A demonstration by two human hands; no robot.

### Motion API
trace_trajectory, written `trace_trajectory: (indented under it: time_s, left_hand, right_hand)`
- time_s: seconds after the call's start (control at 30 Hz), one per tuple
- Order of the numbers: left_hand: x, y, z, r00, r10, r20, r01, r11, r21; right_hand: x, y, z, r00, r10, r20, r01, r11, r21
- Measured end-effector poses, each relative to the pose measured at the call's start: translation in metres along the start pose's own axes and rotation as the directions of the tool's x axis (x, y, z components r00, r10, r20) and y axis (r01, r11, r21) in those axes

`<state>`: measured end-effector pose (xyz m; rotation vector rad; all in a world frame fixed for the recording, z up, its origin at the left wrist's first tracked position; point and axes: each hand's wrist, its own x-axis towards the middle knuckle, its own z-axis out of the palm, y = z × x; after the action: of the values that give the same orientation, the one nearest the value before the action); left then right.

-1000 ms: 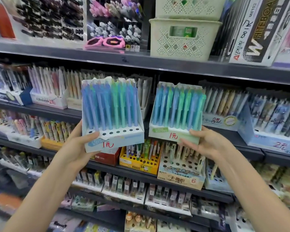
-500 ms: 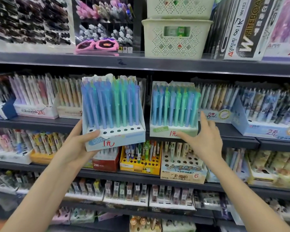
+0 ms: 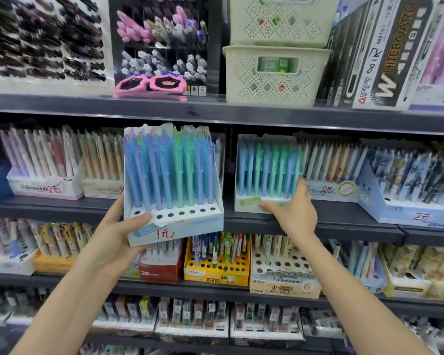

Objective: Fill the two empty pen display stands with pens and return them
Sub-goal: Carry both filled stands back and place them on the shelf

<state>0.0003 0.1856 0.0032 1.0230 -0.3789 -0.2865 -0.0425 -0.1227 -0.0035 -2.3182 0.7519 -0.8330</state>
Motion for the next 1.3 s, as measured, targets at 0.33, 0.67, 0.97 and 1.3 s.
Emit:
trace_trajectory:
  time_s: [0.33, 0.67, 0.97, 1.3]
  left_hand:
    - [0.009, 0.001, -0.011, 1.0, -0.005, 0.007, 0.005, 1.0, 0.01]
    - [0.001, 0.001, -0.014, 0.999, -0.026, 0.04, 0.025, 0.999, 0.026]
    - [0.0, 0.0, -0.019, 0.999, -0.023, 0.027, 0.022, 0.999, 0.034]
    - [-0.003, -0.005, -0.018, 0.999, -0.038, 0.025, 0.037, 0.999, 0.028]
  right_hand:
    - [0.052, -0.016, 0.028, 0.998, 0.056, 0.024, -0.05, 0.982, -0.182]
    - [0.046, -0.024, 0.042, 0.981, -0.159, -0.112, 0.096, 0.897, -0.432]
    - [0.073, -0.022, 0.055, 0.991, -0.105, -0.084, 0.063, 0.915, -0.398]
    - [0.061, -0.012, 0.056, 0.905, -0.413, -0.105, 0.297, 0.787, -0.54]
